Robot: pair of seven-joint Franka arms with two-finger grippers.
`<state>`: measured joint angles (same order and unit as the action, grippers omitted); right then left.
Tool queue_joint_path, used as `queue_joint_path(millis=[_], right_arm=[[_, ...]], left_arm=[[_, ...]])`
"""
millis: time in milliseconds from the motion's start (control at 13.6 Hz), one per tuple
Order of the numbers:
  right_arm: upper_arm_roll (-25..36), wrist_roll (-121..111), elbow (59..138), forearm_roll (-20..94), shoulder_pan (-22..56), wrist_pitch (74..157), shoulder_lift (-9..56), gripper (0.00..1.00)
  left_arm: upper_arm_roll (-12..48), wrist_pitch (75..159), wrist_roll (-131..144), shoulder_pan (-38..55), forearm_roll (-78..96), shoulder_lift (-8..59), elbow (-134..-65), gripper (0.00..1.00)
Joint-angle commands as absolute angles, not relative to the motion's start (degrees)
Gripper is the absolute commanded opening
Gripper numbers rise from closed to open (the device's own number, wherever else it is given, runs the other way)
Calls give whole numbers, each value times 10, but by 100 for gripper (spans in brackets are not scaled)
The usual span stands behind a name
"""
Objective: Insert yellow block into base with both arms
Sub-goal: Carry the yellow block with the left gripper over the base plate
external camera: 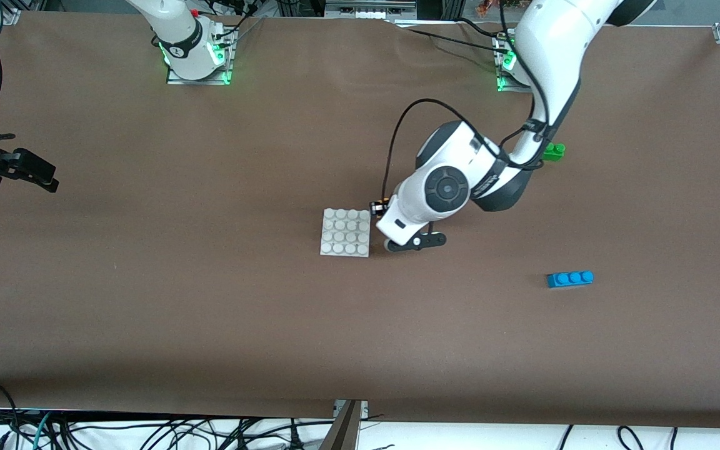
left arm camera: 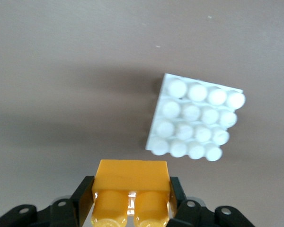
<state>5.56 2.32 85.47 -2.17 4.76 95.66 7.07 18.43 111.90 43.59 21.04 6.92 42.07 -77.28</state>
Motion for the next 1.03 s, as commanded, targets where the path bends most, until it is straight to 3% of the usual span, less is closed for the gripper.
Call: queue_joint_path(millis=[0, 221, 516, 958], right_arm=[[52, 21, 859, -29, 44, 953, 65, 100], [52, 22, 859, -29, 45, 953, 65, 100], [52, 21, 859, -29, 45, 953, 65, 100], [52, 21, 859, -29, 45, 953, 65, 100]], left_arm=[[178, 1124, 476, 247, 81, 489, -670, 0], [170, 1139, 508, 288, 80, 532, -622, 0], [165, 1163, 524, 308, 74, 548, -620, 0], [96, 1171, 527, 370, 73, 558, -621, 0]])
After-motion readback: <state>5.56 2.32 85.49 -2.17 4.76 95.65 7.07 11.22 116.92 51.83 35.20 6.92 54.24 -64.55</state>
